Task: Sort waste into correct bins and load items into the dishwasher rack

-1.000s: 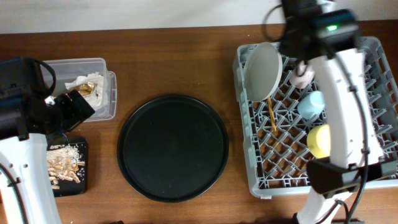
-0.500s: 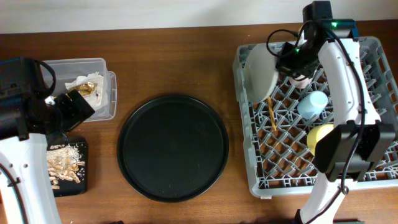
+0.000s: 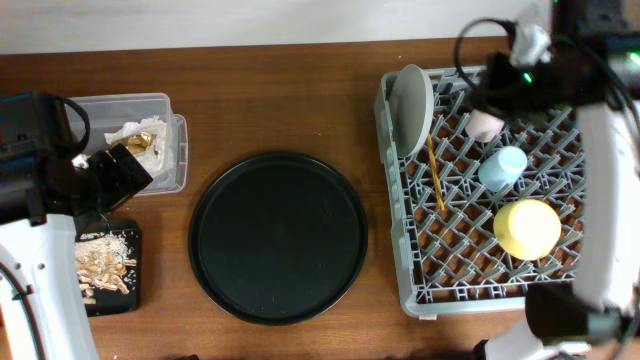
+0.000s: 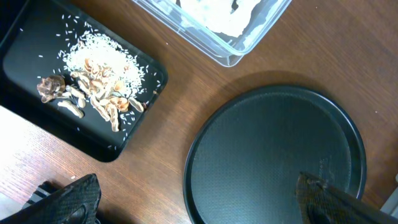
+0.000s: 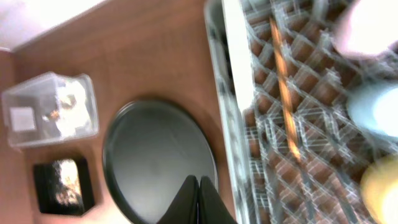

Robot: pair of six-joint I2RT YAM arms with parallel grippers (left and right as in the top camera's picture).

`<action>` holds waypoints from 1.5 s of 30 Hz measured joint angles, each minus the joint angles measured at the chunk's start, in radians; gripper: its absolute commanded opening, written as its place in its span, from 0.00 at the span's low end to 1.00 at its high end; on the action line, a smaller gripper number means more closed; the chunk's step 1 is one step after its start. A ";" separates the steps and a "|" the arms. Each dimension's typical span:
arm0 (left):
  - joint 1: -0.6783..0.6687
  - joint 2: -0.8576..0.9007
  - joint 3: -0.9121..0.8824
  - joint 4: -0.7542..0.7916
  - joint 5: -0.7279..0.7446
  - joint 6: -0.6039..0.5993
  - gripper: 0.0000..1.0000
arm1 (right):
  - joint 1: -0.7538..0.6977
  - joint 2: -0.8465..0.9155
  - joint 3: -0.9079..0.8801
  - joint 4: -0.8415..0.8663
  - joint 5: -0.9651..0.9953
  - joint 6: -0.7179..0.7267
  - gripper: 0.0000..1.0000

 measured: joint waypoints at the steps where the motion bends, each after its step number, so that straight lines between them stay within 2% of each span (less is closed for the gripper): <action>1: 0.000 0.000 0.000 -0.001 0.000 0.000 0.99 | 0.000 -0.038 0.005 -0.055 0.024 0.000 0.04; 3: 0.000 0.000 0.000 0.000 0.000 0.000 0.99 | 0.000 -0.106 0.002 -0.096 0.058 -0.010 0.04; 5: 0.000 0.000 0.000 0.000 0.000 0.000 1.00 | 0.004 -0.194 -0.018 -0.096 0.082 -0.023 0.09; 7: 0.000 0.000 0.000 -0.001 0.001 0.000 0.99 | 0.024 -0.294 -0.097 -0.095 0.095 -0.031 0.25; 9: 0.000 0.000 0.000 0.001 0.000 0.000 0.99 | 0.066 -0.423 -0.212 -0.097 0.100 -0.034 0.49; 10: 0.000 0.000 0.000 -0.001 0.000 0.000 0.99 | 0.084 -0.479 -0.261 -0.087 0.102 -0.040 0.80; 11: 0.000 0.000 0.000 0.003 0.000 0.000 0.99 | 0.099 -0.535 -0.314 -0.093 0.101 -0.033 0.98; 14: 0.000 0.000 0.000 0.000 0.000 0.000 0.99 | 0.127 -0.723 -0.509 -0.097 0.102 -0.036 0.98; 19: 0.000 0.000 0.000 0.000 0.000 0.000 0.99 | 0.130 -0.925 -0.742 -0.097 0.083 -0.038 0.98; 23: 0.000 0.000 0.000 0.000 0.000 0.000 0.99 | 0.130 -1.003 -0.819 -0.097 0.079 -0.037 0.98; 31: 0.000 0.000 0.000 0.000 0.000 0.000 0.99 | 0.130 -1.017 -0.845 -0.064 0.075 -0.060 0.98; 36: 0.000 0.000 0.000 0.000 0.000 0.000 0.99 | 0.130 -1.115 -1.006 0.195 0.074 -0.096 0.98; 39: 0.000 0.000 0.000 -0.001 0.001 0.000 0.99 | 0.130 -1.310 -1.235 0.475 0.072 -0.138 0.98; 45: 0.000 0.000 0.000 0.000 0.000 0.000 0.99 | 0.130 -1.652 -1.640 0.841 0.073 -0.163 0.98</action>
